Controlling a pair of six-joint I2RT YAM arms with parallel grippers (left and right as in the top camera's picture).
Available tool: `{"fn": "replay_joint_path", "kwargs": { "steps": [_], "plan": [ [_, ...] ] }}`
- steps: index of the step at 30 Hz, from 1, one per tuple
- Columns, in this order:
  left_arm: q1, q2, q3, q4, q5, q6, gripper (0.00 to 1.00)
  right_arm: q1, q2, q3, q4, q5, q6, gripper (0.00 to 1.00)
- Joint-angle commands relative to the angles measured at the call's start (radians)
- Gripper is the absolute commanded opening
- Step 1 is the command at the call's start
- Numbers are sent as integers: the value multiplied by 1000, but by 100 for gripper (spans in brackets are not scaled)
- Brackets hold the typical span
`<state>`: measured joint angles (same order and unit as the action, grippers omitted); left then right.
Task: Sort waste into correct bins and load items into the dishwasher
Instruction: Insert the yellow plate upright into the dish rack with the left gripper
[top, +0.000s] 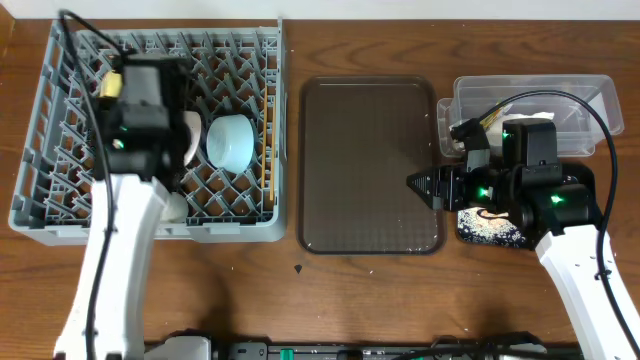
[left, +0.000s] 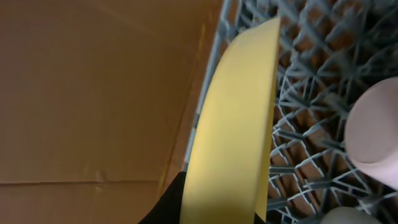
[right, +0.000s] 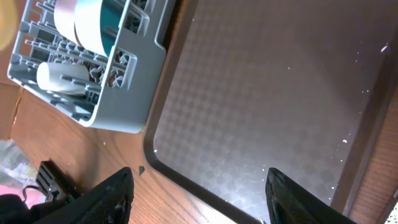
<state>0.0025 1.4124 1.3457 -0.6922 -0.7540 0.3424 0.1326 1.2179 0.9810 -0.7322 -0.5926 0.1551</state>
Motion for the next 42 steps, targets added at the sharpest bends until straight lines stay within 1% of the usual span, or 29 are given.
{"fn": "replay_joint_path", "kwargs": {
  "steps": [1, 3, 6, 10, 15, 16, 17, 19, 20, 24, 27, 29, 30, 31, 33, 34, 37, 42],
  "plan": [
    [79, 52, 5, 35, 157, 68, 7, -1, -10, 13, 2, 2, -3, 66],
    [98, 80, 6, 40, 230, 111, 8, -2, -10, 13, 3, 2, -3, 66],
    [109, 115, 5, 44, 300, 133, 8, -2, -10, 13, 2, 2, -3, 66],
    [111, 156, 5, 70, 298, 160, 8, -1, -10, 13, 0, 2, -3, 66],
    [113, 216, 5, 90, 298, 162, 8, -1, -10, 13, -2, 2, -3, 66],
    [113, 232, 5, 93, 298, 163, 10, -1, -10, 13, -2, 2, -3, 67],
    [114, 253, 6, 97, 298, 162, 22, -1, -10, 13, -3, 2, -3, 66],
    [114, 275, 6, 97, 298, 162, 38, -1, -10, 13, -5, 2, -3, 67],
    [114, 282, 6, 99, 298, 162, 44, -1, -10, 13, -5, 2, -3, 67],
    [114, 272, 6, 128, 298, 154, 45, 0, -10, 13, -5, 2, -3, 66],
    [114, 245, 8, 145, 298, 126, 52, -1, -10, 13, -5, 2, -3, 67],
    [114, 227, 8, 147, 298, 115, 52, -1, -10, 13, -5, 2, -3, 67],
    [114, 210, 8, 149, 298, 105, 48, -1, -10, 13, -5, 2, -3, 67],
    [115, 203, 8, 149, 291, 105, 35, -1, -10, 13, -5, 2, -3, 67],
    [117, 194, 8, 149, 255, 105, 14, 0, -10, 13, -5, 1, -3, 67],
    [117, 192, 8, 149, 235, 105, 9, 0, -10, 13, -5, 1, -2, 67],
    [117, 192, 8, 148, 207, 105, 8, 0, -10, 13, -5, 1, 2, 67],
    [117, 193, 7, 154, 208, 105, 8, 0, -10, 13, -6, 1, 9, 67]
  ]
}}
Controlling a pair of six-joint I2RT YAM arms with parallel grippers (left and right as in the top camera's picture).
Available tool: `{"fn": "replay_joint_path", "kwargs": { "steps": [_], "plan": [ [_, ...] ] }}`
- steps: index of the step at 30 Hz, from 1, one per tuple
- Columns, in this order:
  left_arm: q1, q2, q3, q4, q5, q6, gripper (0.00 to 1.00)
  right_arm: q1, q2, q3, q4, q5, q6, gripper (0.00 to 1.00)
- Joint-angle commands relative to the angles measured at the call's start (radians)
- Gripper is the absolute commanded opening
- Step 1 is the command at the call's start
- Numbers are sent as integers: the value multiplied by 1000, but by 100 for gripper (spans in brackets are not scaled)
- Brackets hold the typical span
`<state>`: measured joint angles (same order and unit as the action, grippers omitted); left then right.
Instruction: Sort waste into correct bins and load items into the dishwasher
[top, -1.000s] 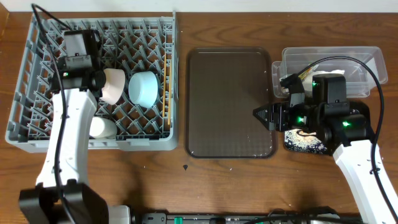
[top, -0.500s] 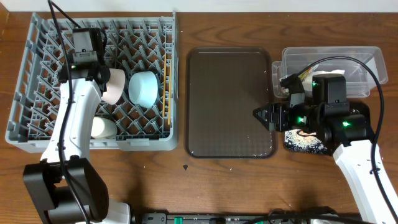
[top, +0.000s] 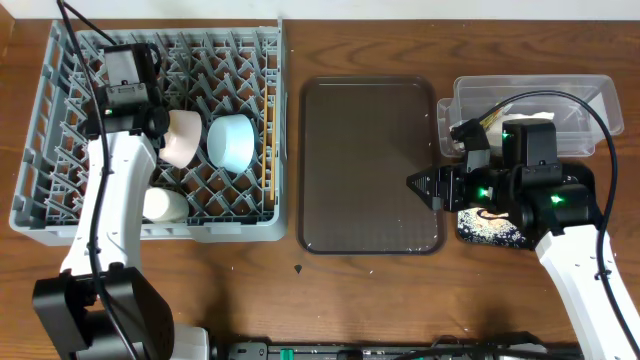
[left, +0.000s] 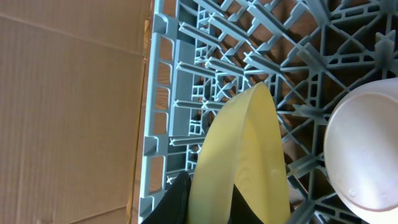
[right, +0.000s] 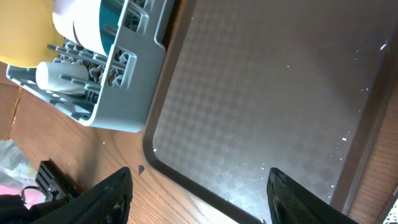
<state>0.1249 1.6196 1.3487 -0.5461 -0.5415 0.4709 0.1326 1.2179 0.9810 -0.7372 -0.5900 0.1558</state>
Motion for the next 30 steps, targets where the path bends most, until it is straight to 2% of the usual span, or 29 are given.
{"fn": "replay_joint_path", "kwargs": {
  "steps": [1, 9, 11, 13, 17, 19, 23, 30],
  "plan": [
    [-5, -14, 4, 10, -3, -23, 8, 0, -10, 13, -1, -2, 8, 67],
    [-5, 30, 3, 22, 86, -24, 17, 0, -10, 13, -1, -2, 8, 67],
    [-5, 50, 3, 27, 86, -23, 31, 0, -10, 13, -1, -2, 8, 67],
    [-6, 61, 3, 29, 85, -23, 36, 0, -10, 13, -4, -2, 8, 67],
    [-10, 44, 4, 33, 86, -24, 69, 0, -10, 13, -14, -2, 8, 67],
    [-22, 9, 4, 34, 86, -71, 75, 0, -10, 13, -15, -2, 8, 67],
    [-48, -58, 4, 29, 90, -164, 82, 0, -10, 13, -14, -2, 8, 67],
    [-123, -192, 4, -50, 162, -215, 86, -1, -10, 13, -11, 0, 6, 66]
  ]
}}
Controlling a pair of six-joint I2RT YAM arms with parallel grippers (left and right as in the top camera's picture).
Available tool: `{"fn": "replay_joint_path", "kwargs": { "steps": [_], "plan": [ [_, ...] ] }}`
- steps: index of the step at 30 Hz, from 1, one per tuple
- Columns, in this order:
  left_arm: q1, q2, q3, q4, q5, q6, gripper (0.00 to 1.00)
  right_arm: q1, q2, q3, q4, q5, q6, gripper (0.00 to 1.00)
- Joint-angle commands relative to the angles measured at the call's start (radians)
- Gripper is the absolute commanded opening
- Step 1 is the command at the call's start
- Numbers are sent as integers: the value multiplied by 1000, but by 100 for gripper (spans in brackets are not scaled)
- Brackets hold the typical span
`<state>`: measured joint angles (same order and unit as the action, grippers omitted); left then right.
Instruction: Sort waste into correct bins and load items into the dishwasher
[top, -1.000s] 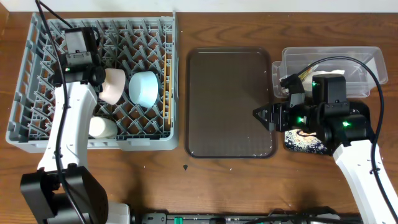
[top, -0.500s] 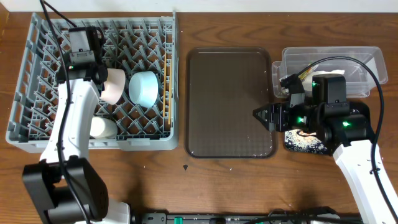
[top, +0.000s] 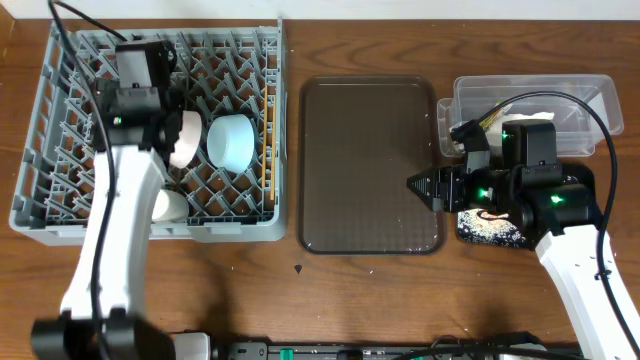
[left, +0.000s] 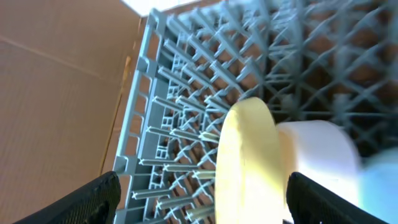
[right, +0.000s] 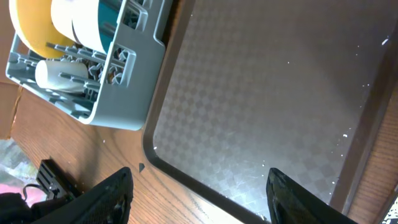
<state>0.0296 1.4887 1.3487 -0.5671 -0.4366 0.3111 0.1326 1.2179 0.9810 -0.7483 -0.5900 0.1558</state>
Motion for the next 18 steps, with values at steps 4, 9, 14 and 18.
{"fn": "replay_joint_path", "kwargs": {
  "steps": [4, 9, 14, 18],
  "plan": [
    [-64, -150, 4, -99, 224, -135, 86, -1, -17, 13, 24, 0, 8, 64],
    [-101, -302, 4, -224, 558, -175, 86, 0, -89, 38, 26, -3, 24, 65],
    [-114, -449, 4, -321, 718, -183, 92, 0, -237, 55, 35, -20, 23, 68],
    [-114, -543, 4, -371, 721, -182, 92, 0, -378, 55, 50, -19, 23, 99]
  ]
}}
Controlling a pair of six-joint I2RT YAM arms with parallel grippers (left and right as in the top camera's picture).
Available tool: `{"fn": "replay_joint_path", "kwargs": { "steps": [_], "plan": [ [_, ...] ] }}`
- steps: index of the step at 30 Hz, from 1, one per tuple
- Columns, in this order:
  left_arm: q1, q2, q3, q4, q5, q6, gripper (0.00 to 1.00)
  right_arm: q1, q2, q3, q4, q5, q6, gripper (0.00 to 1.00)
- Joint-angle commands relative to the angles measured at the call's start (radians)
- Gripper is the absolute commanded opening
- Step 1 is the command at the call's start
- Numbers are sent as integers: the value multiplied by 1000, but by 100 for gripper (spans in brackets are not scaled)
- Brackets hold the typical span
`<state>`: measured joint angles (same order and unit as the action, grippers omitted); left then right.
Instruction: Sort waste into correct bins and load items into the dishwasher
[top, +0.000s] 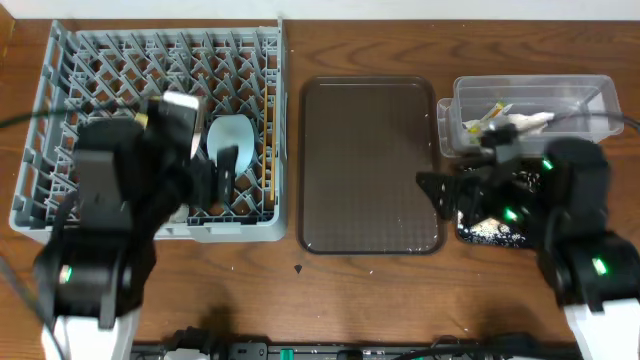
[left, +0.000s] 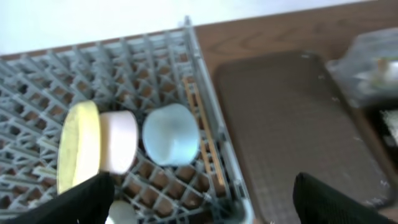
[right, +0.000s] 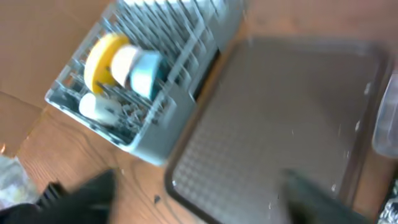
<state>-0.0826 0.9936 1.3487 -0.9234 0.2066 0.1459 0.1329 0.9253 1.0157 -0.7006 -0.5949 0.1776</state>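
The yellow plate (left: 78, 146) stands on edge in the grey dish rack (left: 124, 62), against a pale pink bowl (left: 118, 142). A light blue bowl (left: 171, 134) sits beside that, and a white cup (left: 121, 211) lies nearer the rack's front. My left gripper (left: 199, 205) hangs open and empty high above the rack's near right part. My right gripper (right: 202, 199) is open and empty above the near edge of the brown tray (right: 292, 118); its view is blurred. In the overhead view the left arm hides the plate.
A thin wooden stick (top: 266, 150) lies along the rack's right side. The brown tray (top: 370, 165) sits mid-table. A clear bin (top: 530, 100) with scraps is at the back right, and a dark bin (top: 490, 228) lies under the right arm. A small crumb (top: 298, 268) lies on the wood.
My left gripper was open close beside the standing yellow plate; it is now much higher, seeing the whole rack and tray. My right gripper has also risen from low over the tray.
My left gripper first held the yellow plate above the rack's left side. Then the plate was down among the tines, still gripped. Then the gripper was open and the plate stood beside the pink bowl. Now both arms are raised and empty.
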Motion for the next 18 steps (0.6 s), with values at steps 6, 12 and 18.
{"fn": "replay_joint_path", "kwargs": {
  "steps": [6, 12, 18],
  "plan": [
    [-2, -98, 4, -15, 77, -17, 93, -1, -181, 20, 1, -15, 2, 99],
    [-2, -99, 3, -15, 77, -17, 93, -1, -194, 20, -23, -5, 0, 99],
    [-2, -99, 3, -15, 77, -17, 93, -2, -195, 20, -8, 116, -45, 99]
  ]
}}
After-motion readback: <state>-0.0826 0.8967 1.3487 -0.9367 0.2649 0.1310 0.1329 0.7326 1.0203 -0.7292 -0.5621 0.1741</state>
